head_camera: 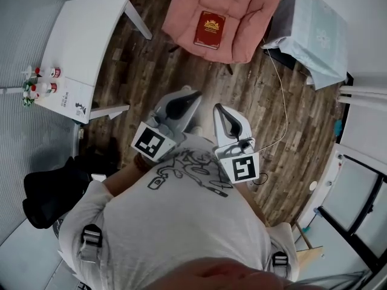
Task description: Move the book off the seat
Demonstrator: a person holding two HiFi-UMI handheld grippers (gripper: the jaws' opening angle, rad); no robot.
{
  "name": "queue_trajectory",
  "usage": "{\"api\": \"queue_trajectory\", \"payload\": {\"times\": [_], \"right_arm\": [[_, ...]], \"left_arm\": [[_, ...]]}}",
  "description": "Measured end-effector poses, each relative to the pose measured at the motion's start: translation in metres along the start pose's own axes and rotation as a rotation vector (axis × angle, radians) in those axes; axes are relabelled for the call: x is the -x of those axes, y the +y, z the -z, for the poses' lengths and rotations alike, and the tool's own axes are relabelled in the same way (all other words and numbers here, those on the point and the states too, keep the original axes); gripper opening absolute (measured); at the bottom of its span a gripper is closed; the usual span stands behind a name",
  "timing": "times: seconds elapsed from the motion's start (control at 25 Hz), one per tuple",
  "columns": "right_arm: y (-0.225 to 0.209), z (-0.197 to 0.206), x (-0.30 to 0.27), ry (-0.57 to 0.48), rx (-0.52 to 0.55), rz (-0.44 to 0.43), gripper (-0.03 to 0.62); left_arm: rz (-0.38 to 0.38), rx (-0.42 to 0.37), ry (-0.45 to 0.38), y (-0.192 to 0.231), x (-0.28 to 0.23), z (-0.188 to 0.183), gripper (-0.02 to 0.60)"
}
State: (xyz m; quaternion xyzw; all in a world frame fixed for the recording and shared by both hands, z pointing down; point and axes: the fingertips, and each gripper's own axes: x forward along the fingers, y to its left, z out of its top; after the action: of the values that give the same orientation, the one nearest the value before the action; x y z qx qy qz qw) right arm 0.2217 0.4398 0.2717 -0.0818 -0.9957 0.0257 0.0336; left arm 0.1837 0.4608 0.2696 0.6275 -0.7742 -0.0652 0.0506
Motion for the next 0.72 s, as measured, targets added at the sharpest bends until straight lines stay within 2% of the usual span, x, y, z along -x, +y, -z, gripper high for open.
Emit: {"api": "queue_trajectory", "payload": {"times": [0.36,0.72], "right_arm": [[-0.049,-0.020,-0.122,0.011,0.025,-0.001,0.006],[-0.085,-0.031,-0.213,0.028,0.016,0.012,0.006]], "left_arm": [[0.024,0.024,-0.014,0.112,-0.056,-0.024,0.003],[0.053,0.053,0.009,0.196,-0.094,-0.036,0.003]]}}
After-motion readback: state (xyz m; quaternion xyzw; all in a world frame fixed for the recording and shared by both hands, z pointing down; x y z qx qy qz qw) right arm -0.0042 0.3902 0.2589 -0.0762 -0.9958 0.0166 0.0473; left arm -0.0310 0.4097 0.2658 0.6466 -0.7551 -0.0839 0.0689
